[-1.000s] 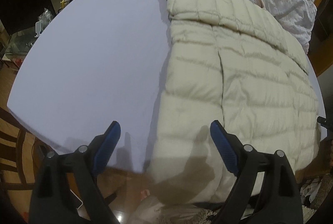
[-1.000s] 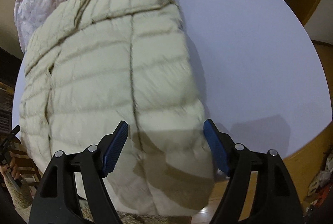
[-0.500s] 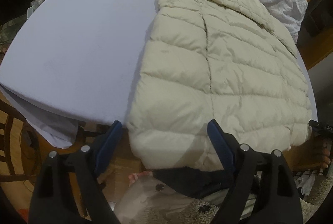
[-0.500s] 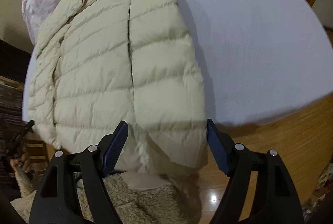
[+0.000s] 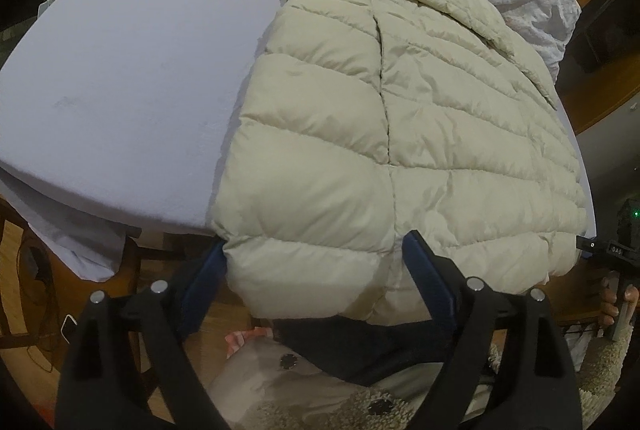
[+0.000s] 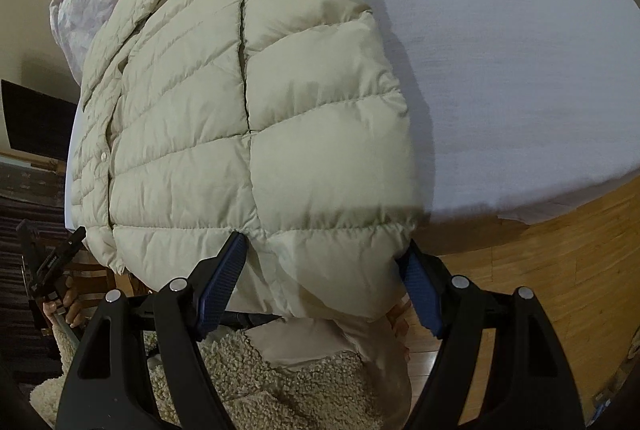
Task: Fold large clothes
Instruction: 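Close both tools on the jacket hem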
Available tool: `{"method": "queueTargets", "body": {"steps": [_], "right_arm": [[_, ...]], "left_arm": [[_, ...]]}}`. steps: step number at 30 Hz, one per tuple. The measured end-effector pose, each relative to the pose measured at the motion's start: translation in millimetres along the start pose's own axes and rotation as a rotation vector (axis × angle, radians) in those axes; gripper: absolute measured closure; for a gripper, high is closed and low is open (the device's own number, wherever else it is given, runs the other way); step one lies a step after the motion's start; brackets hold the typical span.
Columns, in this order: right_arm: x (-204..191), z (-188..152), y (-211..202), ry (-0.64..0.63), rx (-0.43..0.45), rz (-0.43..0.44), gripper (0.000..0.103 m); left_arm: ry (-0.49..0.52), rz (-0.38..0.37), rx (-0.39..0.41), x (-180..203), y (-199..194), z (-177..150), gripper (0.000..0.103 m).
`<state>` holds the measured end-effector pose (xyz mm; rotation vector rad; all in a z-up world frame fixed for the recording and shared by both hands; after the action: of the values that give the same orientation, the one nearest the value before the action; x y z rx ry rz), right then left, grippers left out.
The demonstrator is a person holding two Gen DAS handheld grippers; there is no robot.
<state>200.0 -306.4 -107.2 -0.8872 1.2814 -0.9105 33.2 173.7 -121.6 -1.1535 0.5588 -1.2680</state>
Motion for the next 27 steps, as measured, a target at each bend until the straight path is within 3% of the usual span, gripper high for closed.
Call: {"method": "queueTargets", "body": {"steps": [4,6,12,17,20,27], "right_arm": [[-3.1,-0.4,2.2,-0.009,0.0,-0.012,0.028],[-2.9,-1.7,1.9,-0.012,-0.002,-0.011,0.037],[-7.0,-5.7,-0.4,-0.036,-0.012,-0.007,0.059],[-13.9,-10.6,-3.8,-0.071,-0.008,-0.032,0.074],[-16.6,-12.9,-7.8,-0.086,-0.003,-0.042,0.08],[-25.0,-14.3,-16.6,-0.125,0.015,-0.08,0.086]], "left_arm": [[0.0,0.0,0.001,1.3,0.1,-0.4,0.017],[0.0,-0.004,-0.002,2.8,-0.3,-0.8,0.022],[0.011,-0.019,-0.002,8.2,-5.6,-3.8,0.044],[0.014,0.008,0.006,7.8,-11.9,-4.5,0.071],[0.006,0.007,0.011,6.0,-16.1,-3.5,0.083],[0.037,0.035,0.073,12.5,-35.9,4.6,0.094]]}}
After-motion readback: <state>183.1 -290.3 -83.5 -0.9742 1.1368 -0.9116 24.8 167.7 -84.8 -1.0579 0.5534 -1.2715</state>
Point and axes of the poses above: each gripper's, at about its wrist camera, not at the fingertips, and y roughly the way its jaws point, x to its right, z to its top, the point moved 3 cm from there along y, roughly the way its jaws point, and after that the axes turned 5 degrees about y, right-handed, at the moved point
